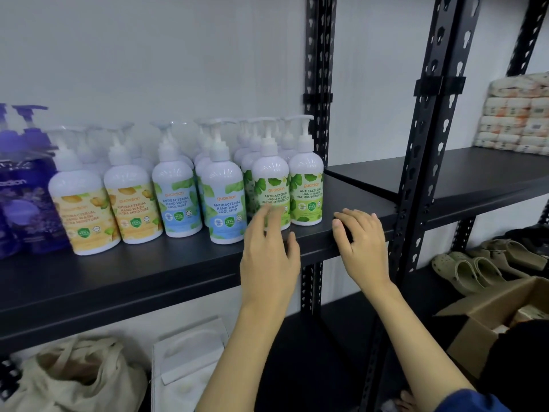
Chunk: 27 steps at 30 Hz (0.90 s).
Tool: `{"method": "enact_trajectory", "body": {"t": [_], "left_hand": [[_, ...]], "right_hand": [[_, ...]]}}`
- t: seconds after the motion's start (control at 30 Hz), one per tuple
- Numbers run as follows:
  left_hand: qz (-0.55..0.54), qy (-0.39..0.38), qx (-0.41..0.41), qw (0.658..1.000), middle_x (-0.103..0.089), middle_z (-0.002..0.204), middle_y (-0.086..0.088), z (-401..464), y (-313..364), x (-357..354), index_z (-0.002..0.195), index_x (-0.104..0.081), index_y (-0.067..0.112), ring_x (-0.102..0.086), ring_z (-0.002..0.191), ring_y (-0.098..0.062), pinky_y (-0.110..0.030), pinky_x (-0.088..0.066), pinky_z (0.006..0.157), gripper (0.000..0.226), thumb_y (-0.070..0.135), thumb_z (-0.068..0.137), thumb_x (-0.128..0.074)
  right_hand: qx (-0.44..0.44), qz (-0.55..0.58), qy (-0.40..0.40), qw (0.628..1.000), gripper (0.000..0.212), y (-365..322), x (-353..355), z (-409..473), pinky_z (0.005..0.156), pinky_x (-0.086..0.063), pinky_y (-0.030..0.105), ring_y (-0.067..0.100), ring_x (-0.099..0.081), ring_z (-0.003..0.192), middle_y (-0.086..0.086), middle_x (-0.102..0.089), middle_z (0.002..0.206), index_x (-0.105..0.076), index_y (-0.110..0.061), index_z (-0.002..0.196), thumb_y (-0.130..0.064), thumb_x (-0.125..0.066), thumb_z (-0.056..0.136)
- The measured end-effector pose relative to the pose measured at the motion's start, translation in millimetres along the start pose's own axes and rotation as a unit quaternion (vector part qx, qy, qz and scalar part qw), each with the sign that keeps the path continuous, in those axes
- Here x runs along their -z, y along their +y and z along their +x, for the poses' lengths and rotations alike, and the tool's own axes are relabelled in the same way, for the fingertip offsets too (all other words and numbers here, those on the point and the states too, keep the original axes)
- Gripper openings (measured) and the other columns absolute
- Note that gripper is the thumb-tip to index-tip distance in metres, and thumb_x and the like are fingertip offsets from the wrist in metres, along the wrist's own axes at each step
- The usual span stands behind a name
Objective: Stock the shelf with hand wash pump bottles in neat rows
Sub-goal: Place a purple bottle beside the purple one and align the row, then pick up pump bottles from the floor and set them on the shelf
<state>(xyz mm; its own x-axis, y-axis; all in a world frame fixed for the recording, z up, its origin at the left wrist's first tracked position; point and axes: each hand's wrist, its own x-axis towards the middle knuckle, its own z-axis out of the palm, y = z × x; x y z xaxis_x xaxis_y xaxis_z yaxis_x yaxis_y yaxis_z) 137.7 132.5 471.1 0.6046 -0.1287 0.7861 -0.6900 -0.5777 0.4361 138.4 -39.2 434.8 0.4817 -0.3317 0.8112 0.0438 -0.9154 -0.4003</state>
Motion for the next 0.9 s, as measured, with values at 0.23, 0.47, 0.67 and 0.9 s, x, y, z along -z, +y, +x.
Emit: {"method": "enact_trajectory", "body": {"t": [0.23, 0.47, 0.67, 0.9], "left_hand": [[0.128, -0.033, -0.087, 0.987, -0.067, 0.074, 0.001, -33.7, -17.4, 46.3, 0.087, -0.071, 0.012, -0.064, 0.061, -0.018, -0.026, -0.049, 0.048, 0.015, 0.017, 0.072, -0.072], [0.291, -0.195, 0.082, 0.933, -0.060, 0.114, -0.006, -62.8, -39.0, 112.0, 0.120, -0.056, 0.012, -0.058, 0.103, -0.025, -0.031, -0.044, 0.077, 0.033, 0.032, 0.096, -0.043], [0.371, -0.221, 0.181, 0.884, -0.060, 0.114, -0.011, -116.4, -85.6, 184.4, 0.114, -0.055, 0.007, -0.058, 0.101, -0.029, -0.031, -0.033, 0.069, 0.030, 0.028, 0.097, -0.042], [0.421, -0.176, 0.380, 0.805, -0.057, 0.119, -0.011, -209.0, -154.6, 287.8, 0.120, -0.053, 0.009, -0.054, 0.109, -0.032, -0.036, -0.042, 0.080, 0.033, 0.028, 0.094, -0.046]], "right_hand": [[0.032, -0.071, 0.013, 0.997, 0.012, -37.5, 31.4, -20.9, 0.064, -0.051, 0.039, 0.033, -0.060, 0.080, 0.014, -0.067, 0.087, -0.071, 0.000, 0.089, -0.008, -0.069, 0.080], [0.047, -0.115, -0.218, 0.968, 0.023, -102.6, 22.2, -78.8, 0.063, -0.043, 0.032, 0.027, -0.058, 0.081, 0.008, -0.065, 0.092, -0.069, -0.006, 0.092, -0.021, -0.052, 0.088], [0.136, -0.013, -0.339, 0.931, 0.028, -194.3, -20.2, -130.3, 0.073, -0.046, 0.032, 0.026, -0.058, 0.090, 0.008, -0.066, 0.101, -0.067, -0.009, 0.102, -0.027, -0.048, 0.092], [0.290, 0.137, -0.417, 0.850, 0.026, -328.8, -65.3, -209.7, 0.070, -0.043, 0.031, 0.029, -0.060, 0.094, 0.007, -0.068, 0.103, -0.069, -0.016, 0.101, -0.031, -0.052, 0.090]]}}
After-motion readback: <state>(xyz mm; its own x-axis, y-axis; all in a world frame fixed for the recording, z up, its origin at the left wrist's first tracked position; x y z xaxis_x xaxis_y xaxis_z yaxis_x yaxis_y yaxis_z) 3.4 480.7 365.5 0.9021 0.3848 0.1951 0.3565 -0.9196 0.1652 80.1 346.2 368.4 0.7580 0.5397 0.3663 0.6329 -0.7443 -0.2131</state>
